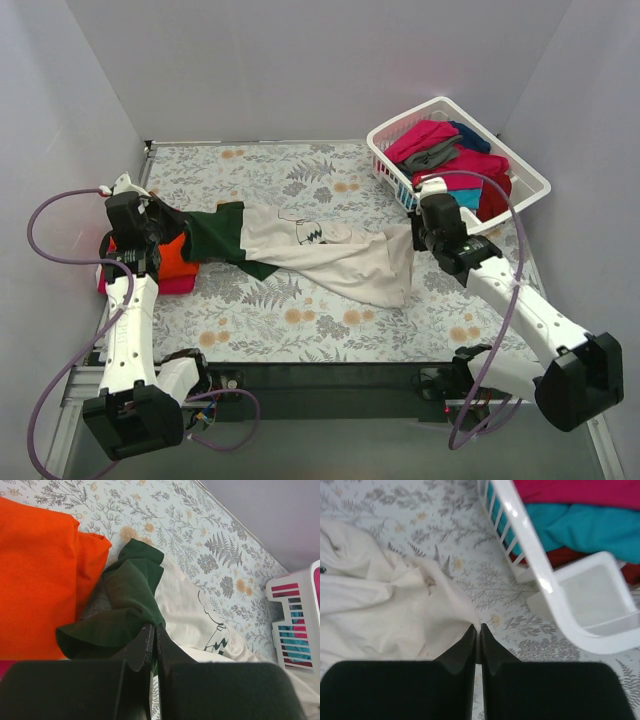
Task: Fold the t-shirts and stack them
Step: Flatten the tshirt out
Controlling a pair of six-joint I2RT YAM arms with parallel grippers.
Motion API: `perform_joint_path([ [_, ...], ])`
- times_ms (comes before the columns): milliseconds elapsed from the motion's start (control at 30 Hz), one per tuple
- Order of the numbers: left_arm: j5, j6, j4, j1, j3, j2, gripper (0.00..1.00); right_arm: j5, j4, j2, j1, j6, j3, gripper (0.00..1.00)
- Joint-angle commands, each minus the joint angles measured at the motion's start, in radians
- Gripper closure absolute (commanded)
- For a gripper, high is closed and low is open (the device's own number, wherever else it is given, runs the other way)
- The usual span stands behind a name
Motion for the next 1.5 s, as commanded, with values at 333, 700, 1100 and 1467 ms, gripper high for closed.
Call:
perform_joint_path([
  [333,-0.003,0.025,-0.011,0.004,0.015,-0.029,1.00,-0.023,-0.012,-0.075,-0.022,-0.018,0.082,0.34],
  [700,0.003,0.027,-0.008,0.007,0.004,-0.028,1.00,-0.285,0.163,0.216,-0.022,0.017,0.105,0.36],
  [1100,0.024,0.025,-0.005,0.010,-0.002,-0.021,1.00,-0.314,0.275,0.421,-0.033,0.058,0.127,0.38],
  [1467,0.027,0.027,-0.003,0.009,-0.005,-0.021,1.00,-0.353,0.318,0.543,-0.050,0.071,0.156,0.43],
])
